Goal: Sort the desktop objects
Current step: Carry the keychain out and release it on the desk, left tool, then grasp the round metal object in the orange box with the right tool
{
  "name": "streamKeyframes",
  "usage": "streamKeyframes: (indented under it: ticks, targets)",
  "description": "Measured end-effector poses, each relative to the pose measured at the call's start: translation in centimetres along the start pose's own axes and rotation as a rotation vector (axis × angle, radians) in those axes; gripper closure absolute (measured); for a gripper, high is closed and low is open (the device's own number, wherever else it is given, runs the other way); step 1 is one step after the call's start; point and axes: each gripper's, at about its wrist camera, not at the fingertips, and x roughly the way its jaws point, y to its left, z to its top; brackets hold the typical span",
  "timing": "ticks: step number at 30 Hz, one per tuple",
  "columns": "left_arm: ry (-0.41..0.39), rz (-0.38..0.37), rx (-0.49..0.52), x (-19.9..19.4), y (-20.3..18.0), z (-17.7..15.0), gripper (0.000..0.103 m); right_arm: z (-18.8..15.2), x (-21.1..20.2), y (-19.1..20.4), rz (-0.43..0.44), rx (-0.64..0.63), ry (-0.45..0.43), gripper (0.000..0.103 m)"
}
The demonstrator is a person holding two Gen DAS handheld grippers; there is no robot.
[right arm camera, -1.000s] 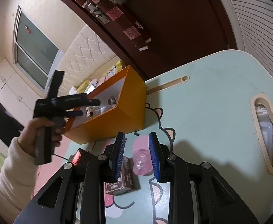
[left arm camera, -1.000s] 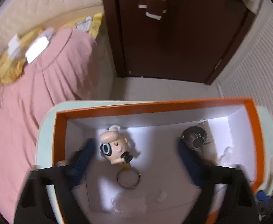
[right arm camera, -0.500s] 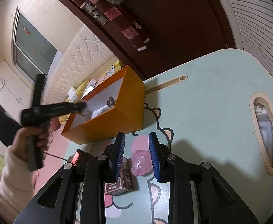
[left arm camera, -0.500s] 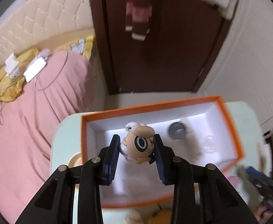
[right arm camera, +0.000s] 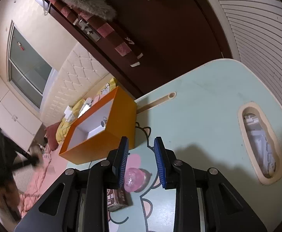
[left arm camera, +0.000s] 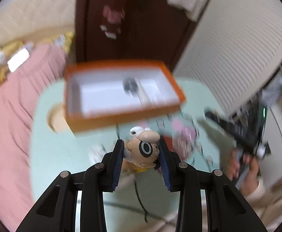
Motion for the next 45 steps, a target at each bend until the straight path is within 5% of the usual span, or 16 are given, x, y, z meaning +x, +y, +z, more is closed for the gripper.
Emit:
streamKeyframes:
  ticks: [5,12,14,16,19,23,27,36,45]
  targets:
    - [0.054,-0.046,-0.045,3.1,0.0,-3.0,0.069,-0.2,0.1,0.5,-0.003,-0.025,0.001,0.074]
    - [-0.005,-0.009,0.003,4.6,-1.1,-4.1,0.067,-0.2,0.2,1.1,-0.025,-0.067,0.0,0.074]
    - [-0.044,-0.02,0.001,4.5,-1.1,-4.2,0.038,-0.1,0.4,1.5,-0.023,-0.079,0.013,0.074]
    - [-0.095,-0.075,-0.031,3.9,-0.7,-4.5,0.024,0.2,0.5,2.4,-0.016,-0.103,0.026,0.074]
    - [-0.193,-0.145,-0.073,2.6,-0.1,-5.0,0.02,0.9,1.1,4.8,0.004,-0.168,0.059,0.074]
    - [-0.307,-0.049,-0.037,1.5,0.1,-5.9,0.017,2.3,3.2,9.2,0.028,-0.295,0.139,0.074]
    - [-0.384,0.086,-0.015,0.9,0.5,-7.2,0.012,3.4,7.6,14.5,-0.089,-0.501,0.255,0.074]
    - [-0.4,0.131,-0.041,1.5,2.1,-7.6,0.011,3.3,19.3,18.0,-0.311,-0.722,0.536,0.074]
    - [-0.404,0.099,-0.055,1.3,2.4,-7.8,0.011,3.3,23.8,18.3,-0.41,-0.786,0.603,0.074]
